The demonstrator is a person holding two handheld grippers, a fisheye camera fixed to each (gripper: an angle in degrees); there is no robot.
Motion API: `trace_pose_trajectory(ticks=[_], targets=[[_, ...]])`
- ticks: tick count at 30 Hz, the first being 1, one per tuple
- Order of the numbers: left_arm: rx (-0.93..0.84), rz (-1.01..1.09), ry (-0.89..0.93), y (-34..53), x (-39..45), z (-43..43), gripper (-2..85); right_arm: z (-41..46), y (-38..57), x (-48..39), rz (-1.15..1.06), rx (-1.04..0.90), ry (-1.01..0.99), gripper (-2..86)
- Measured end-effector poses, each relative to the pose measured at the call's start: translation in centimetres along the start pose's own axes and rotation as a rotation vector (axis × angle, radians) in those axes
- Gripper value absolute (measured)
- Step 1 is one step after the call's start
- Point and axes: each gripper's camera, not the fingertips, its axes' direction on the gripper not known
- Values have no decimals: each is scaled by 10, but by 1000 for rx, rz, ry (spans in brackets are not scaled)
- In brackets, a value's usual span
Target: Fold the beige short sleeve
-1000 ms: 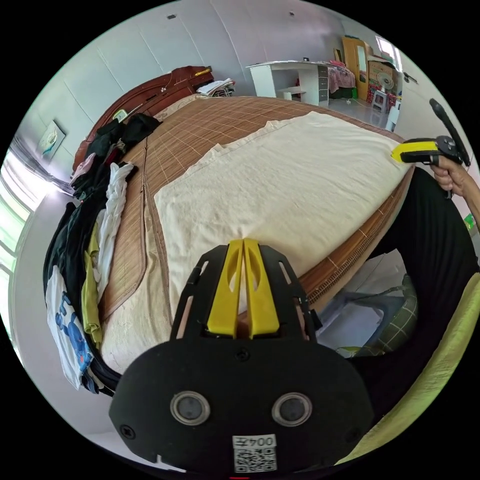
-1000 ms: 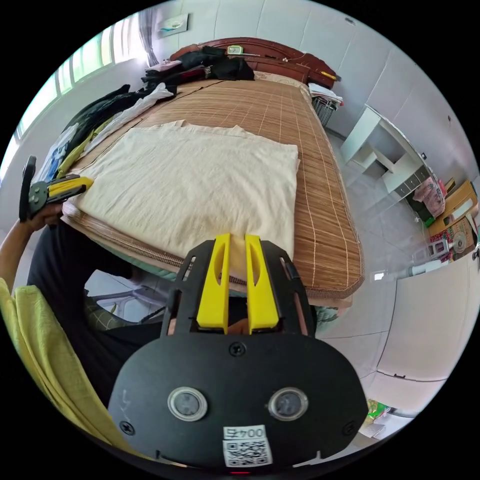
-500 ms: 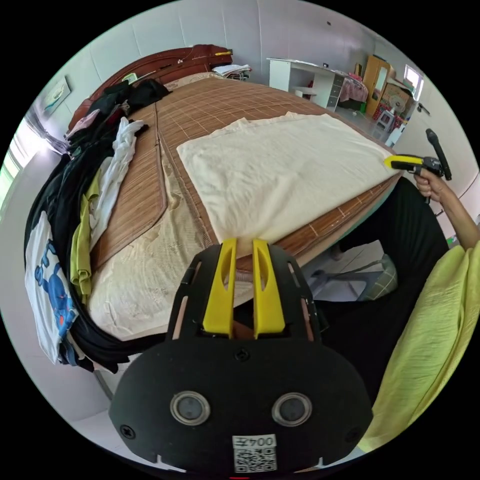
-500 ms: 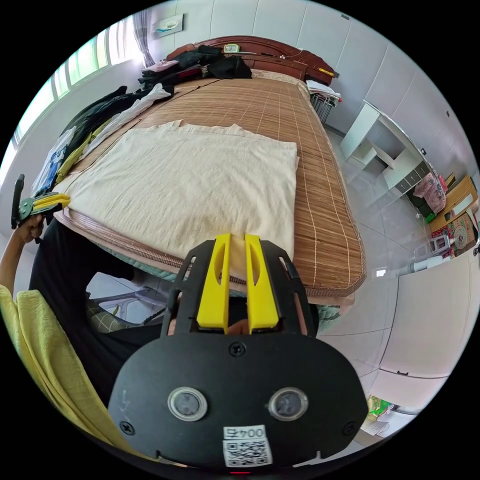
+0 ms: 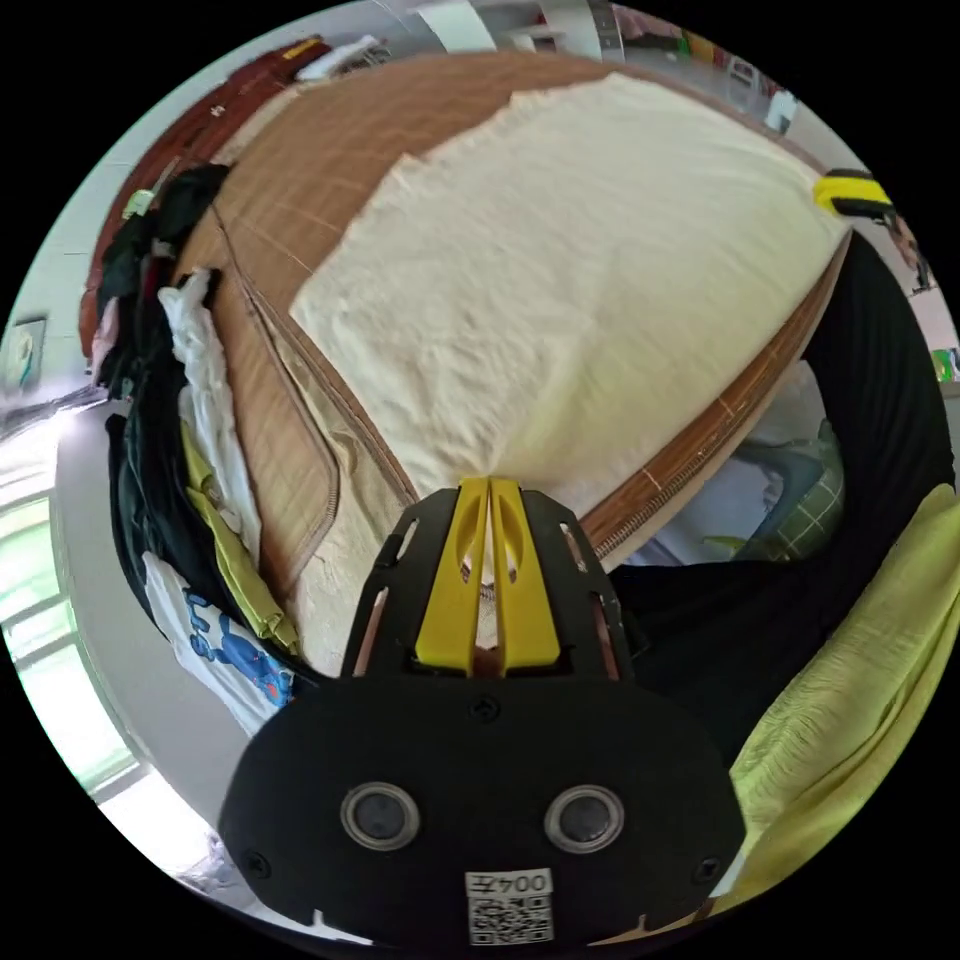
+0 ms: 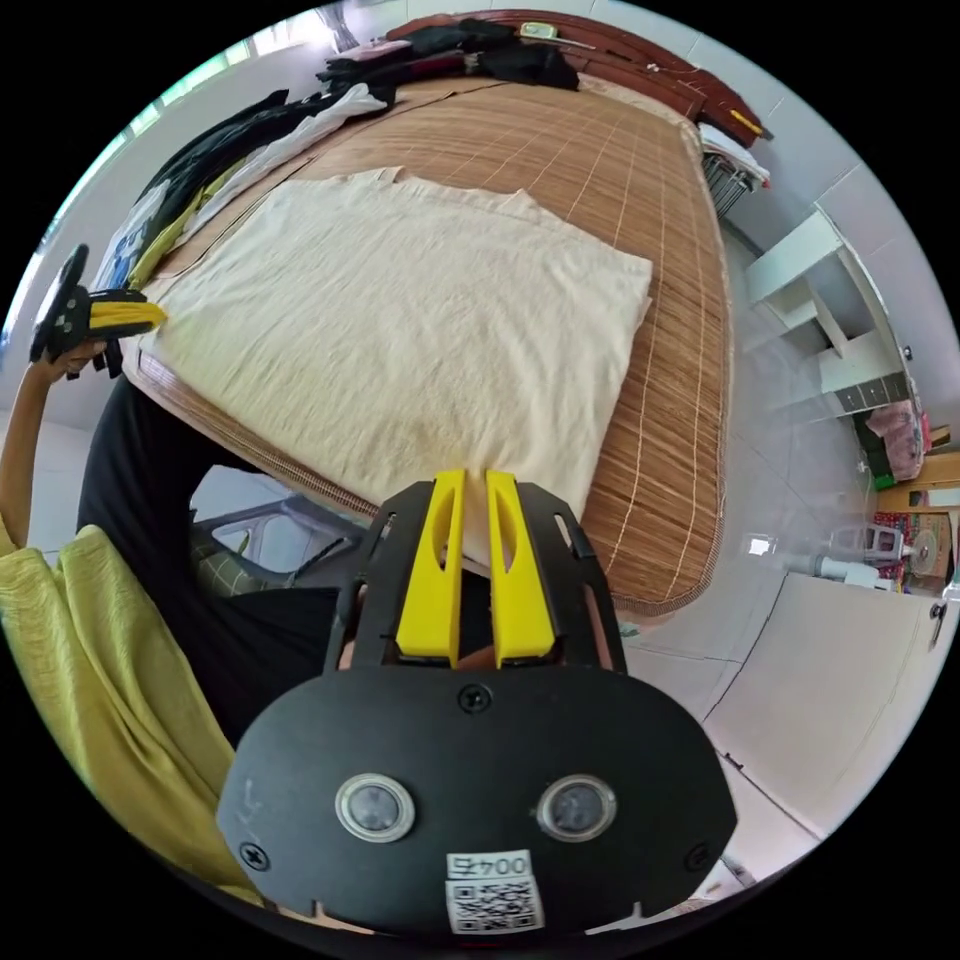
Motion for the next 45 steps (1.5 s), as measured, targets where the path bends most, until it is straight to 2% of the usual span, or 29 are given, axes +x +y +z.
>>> trace_pose_trajectory(ticks=[3, 9, 12, 14, 16, 19, 26, 29, 35, 42, 45], targets=[[-57, 56, -6, -24, 0, -1, 9, 3, -27, 14, -24, -74, -46, 13], [-56, 141, 35, -48, -10, -1, 8, 16, -87, 12, -131, -252, -25, 5], [-76, 157, 59, -63, -16, -1, 7, 22, -112, 12, -196, -322, -41, 26], [-92, 169, 66, -71, -18, 0, 7, 25, -127, 13, -263, -369, -122, 59], [-107, 186, 68, -80, -19, 0, 7, 27, -141, 18, -233, -411, -207, 74], [-120, 193, 74, -92, -22, 1, 6, 35, -158, 19, -207, -457, -157, 64], [-105, 161, 58, -102, -22, 1, 4, 33, -153, -22, -277, -379, 43, 63], [-105, 292, -58, -107, -6, 1, 3, 34, -154, -28, -217, -370, 55, 64], [-80, 226, -246, -121, 5, 5, 2, 32, -143, -33, -231, -303, 54, 64], [-52, 246, -56, -125, -39, -33, 2, 31, -135, -38, -241, -276, 62, 64], [-104, 273, 70, -141, -65, -23, 2, 33, -135, -37, -231, -284, 44, 64]])
